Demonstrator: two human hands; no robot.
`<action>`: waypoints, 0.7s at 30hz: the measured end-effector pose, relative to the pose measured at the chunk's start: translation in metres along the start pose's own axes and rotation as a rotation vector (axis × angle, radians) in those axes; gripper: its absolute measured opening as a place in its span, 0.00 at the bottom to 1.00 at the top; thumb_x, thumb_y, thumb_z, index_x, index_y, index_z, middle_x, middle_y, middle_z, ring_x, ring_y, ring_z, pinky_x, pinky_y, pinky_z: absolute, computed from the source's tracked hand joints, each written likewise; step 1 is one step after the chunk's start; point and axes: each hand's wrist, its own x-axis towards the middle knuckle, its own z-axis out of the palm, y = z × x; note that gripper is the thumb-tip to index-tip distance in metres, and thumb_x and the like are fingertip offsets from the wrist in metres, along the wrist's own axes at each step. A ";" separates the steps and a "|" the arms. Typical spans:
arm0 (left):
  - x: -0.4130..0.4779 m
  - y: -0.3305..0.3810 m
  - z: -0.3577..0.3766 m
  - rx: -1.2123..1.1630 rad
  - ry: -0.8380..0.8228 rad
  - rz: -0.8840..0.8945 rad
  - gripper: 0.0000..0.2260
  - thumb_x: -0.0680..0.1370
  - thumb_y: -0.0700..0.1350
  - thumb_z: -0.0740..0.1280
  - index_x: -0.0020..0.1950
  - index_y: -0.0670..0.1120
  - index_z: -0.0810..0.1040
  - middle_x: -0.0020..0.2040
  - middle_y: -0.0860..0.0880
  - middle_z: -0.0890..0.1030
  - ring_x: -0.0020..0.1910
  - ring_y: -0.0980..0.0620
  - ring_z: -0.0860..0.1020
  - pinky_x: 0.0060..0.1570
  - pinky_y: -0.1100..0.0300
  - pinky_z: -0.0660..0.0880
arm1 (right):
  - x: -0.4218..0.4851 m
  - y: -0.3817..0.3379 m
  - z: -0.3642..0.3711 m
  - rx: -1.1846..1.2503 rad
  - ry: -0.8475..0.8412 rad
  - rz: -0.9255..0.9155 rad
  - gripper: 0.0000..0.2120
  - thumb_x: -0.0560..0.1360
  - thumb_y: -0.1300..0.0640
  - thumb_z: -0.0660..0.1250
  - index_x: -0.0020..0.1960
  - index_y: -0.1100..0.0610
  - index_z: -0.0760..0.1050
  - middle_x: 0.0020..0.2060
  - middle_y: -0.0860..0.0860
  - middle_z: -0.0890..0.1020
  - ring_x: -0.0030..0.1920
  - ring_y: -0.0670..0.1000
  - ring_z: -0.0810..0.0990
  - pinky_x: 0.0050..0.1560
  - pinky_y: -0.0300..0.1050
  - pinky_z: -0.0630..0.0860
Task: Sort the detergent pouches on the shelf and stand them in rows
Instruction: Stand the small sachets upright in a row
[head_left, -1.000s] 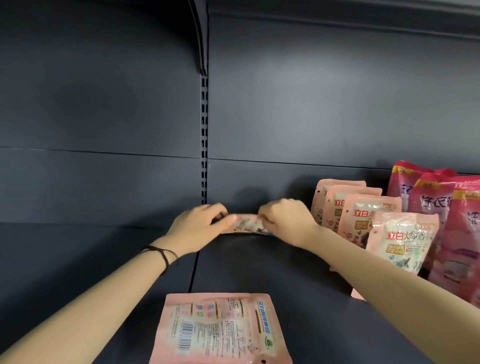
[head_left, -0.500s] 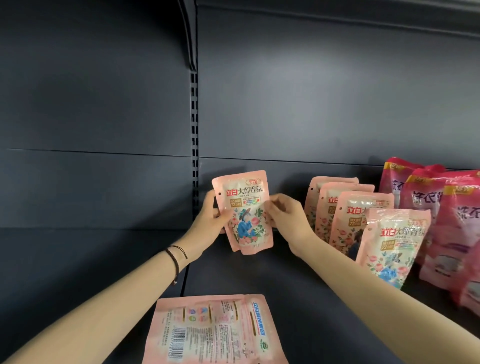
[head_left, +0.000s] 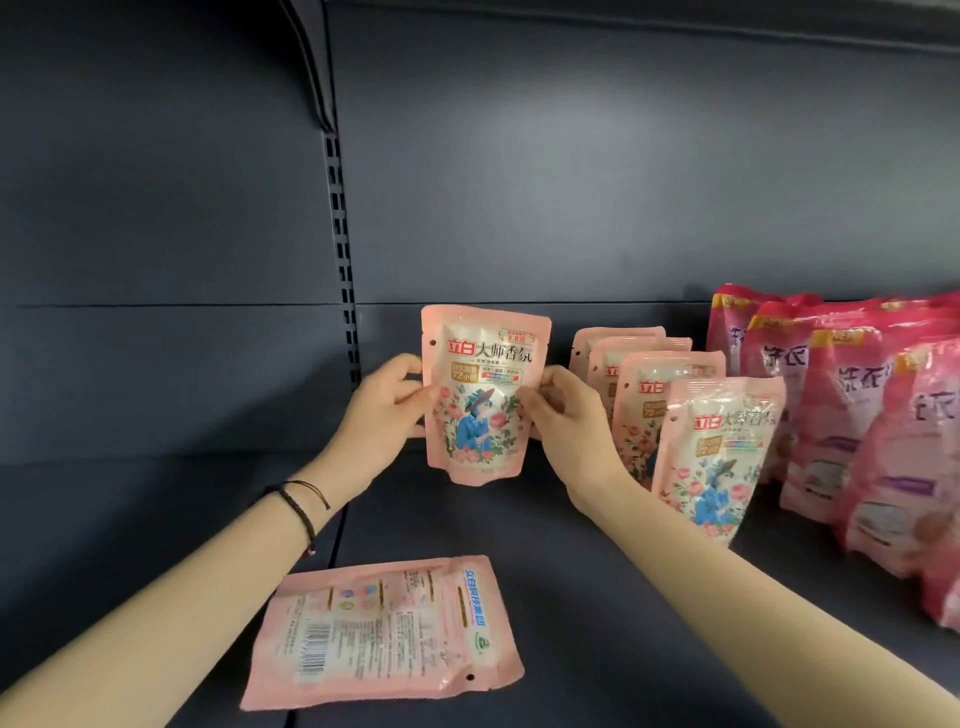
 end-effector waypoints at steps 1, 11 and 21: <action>-0.005 0.007 0.003 0.004 0.008 0.022 0.05 0.80 0.39 0.62 0.55 0.45 0.75 0.45 0.52 0.85 0.45 0.56 0.84 0.39 0.60 0.81 | -0.005 -0.004 -0.006 0.010 0.002 -0.026 0.05 0.80 0.63 0.60 0.48 0.61 0.74 0.46 0.54 0.83 0.47 0.49 0.83 0.47 0.47 0.81; -0.073 0.072 0.091 -0.044 0.059 0.125 0.07 0.81 0.40 0.62 0.53 0.52 0.75 0.45 0.56 0.85 0.45 0.58 0.84 0.36 0.66 0.79 | -0.058 -0.028 -0.114 0.065 -0.033 -0.145 0.06 0.80 0.62 0.61 0.47 0.62 0.75 0.42 0.55 0.82 0.41 0.52 0.81 0.42 0.49 0.79; -0.102 0.075 0.190 -0.004 0.083 0.029 0.07 0.79 0.41 0.64 0.55 0.51 0.77 0.50 0.54 0.83 0.50 0.56 0.82 0.45 0.53 0.82 | -0.067 0.017 -0.208 0.090 -0.102 0.007 0.08 0.81 0.63 0.60 0.47 0.55 0.76 0.43 0.48 0.84 0.44 0.46 0.82 0.44 0.44 0.82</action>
